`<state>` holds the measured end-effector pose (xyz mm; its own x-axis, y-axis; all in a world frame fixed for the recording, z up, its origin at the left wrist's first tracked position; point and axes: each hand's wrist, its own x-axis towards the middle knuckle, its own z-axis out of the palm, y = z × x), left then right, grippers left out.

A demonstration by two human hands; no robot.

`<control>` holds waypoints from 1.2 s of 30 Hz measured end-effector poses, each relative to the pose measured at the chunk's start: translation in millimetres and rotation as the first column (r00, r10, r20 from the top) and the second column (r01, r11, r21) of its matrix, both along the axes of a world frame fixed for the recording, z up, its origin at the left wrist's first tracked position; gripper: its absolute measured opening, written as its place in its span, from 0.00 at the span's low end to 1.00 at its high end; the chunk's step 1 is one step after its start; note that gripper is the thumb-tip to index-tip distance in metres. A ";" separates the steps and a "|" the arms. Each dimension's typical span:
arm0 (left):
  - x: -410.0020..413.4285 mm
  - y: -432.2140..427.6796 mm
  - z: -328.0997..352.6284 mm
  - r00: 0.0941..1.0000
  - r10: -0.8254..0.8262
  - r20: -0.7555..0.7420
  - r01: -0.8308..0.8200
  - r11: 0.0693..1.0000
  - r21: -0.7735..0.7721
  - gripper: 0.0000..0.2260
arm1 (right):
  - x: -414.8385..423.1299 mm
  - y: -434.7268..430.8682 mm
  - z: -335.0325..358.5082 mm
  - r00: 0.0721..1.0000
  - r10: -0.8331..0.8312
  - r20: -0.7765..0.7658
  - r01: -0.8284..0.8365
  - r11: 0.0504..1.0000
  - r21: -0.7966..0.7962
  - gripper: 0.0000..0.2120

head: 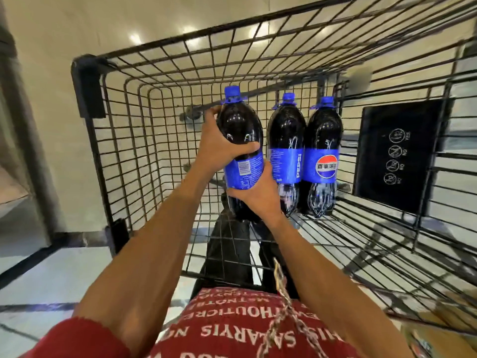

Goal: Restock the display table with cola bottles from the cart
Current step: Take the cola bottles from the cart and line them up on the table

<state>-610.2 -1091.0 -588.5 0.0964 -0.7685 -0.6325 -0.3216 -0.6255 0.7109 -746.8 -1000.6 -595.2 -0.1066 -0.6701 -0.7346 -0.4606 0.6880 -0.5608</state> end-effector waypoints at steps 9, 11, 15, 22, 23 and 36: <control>-16.7 12.0 111.7 0.990 0.126 -0.056 -0.134 0.972 -0.195 0.48 | -27.0 -10.9 91.4 0.991 0.129 -0.032 -0.133 0.978 -0.158 0.46; -19.5 17.6 135.9 0.984 0.171 -0.055 -0.179 0.952 -0.248 0.49 | -32.1 -13.9 112.0 0.984 0.174 -0.037 -0.178 0.958 -0.224 0.47; -24.4 33.3 184.6 0.974 0.225 -0.034 -0.222 0.905 -0.364 0.47 | -40.5 -14.4 154.2 0.968 0.252 -0.016 -0.245 0.919 -0.310 0.47; -23.7 72.4 267.9 0.933 0.360 -0.003 -0.308 0.794 -0.524 0.47 | -39.7 -3.6 222.0 0.915 0.402 -0.003 -0.359 0.814 -0.457 0.41; -22.5 78.2 277.9 0.928 0.373 -0.006 -0.315 0.776 -0.547 0.47 | -37.9 -1.8 231.4 0.908 0.419 -0.005 -0.370 0.795 -0.481 0.40; 30.1 164.2 402.2 0.776 0.627 -0.063 -0.460 0.495 -0.737 0.48 | 30.7 21.6 348.1 0.706 0.702 -0.093 -0.559 0.471 -0.683 0.45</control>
